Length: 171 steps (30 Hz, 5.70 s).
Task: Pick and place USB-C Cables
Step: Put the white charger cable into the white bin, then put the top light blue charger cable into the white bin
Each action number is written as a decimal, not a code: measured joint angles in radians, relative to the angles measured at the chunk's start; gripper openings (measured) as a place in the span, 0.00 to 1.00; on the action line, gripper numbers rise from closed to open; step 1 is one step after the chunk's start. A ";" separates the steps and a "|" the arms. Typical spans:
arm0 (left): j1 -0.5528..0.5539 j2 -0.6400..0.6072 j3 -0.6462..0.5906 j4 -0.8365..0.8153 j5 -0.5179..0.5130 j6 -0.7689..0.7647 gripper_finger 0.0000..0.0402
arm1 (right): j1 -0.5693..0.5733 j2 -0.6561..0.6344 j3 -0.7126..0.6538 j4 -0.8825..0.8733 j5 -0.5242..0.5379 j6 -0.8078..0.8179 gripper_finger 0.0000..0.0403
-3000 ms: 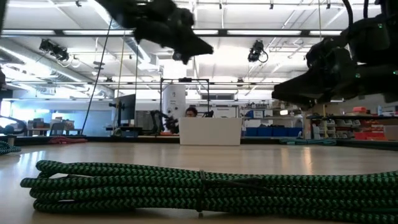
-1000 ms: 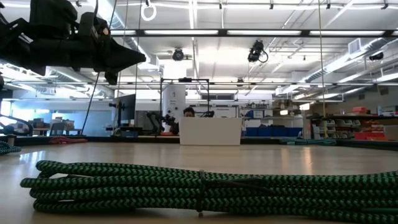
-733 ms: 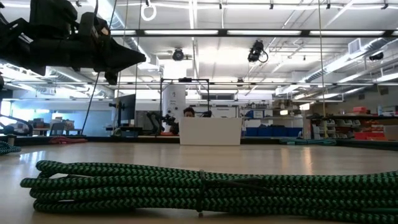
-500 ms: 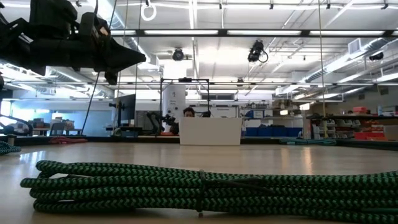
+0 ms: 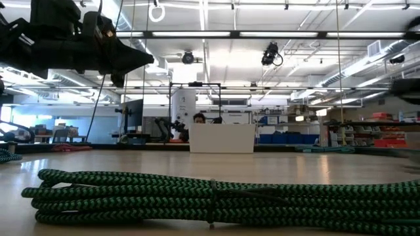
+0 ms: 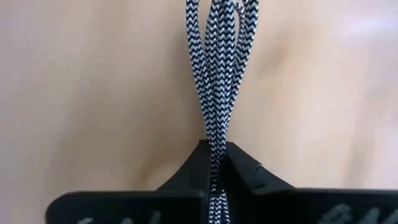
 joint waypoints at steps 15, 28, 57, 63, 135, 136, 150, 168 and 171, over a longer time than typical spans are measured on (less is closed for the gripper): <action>-0.155 0.038 0.131 -0.129 0.000 0.234 0.09 | -0.607 0.111 -0.346 1.897 -0.057 -0.697 0.05; -0.157 0.367 0.332 -0.101 0.000 0.261 0.61 | -0.792 0.338 -0.041 2.089 -0.388 -0.786 0.05; -0.216 0.519 0.497 -0.126 -0.278 0.426 0.11 | -0.791 0.237 -0.115 2.081 -0.401 -0.722 0.41; -0.154 0.397 0.561 -0.454 -0.364 0.437 0.11 | -0.790 0.098 -0.291 2.059 -0.315 -0.676 0.52; 0.534 0.946 1.676 -1.774 0.448 0.755 0.39 | -0.603 -0.047 -0.514 1.848 -0.345 -0.317 0.52; 0.533 0.914 1.617 -1.735 0.463 0.741 0.37 | -0.598 -0.067 -0.514 1.785 -0.345 -0.304 0.52; 0.319 0.431 0.660 -0.559 0.342 0.329 0.13 | -0.592 -0.315 -0.101 0.200 -0.249 -0.004 0.44; -0.070 0.426 0.313 -0.055 0.069 0.327 0.10 | -1.073 -0.289 0.218 -0.515 -0.233 -0.164 0.41; -0.095 0.427 0.271 -0.052 0.050 0.320 0.11 | -1.245 -0.274 0.218 -0.463 -0.260 -0.256 0.41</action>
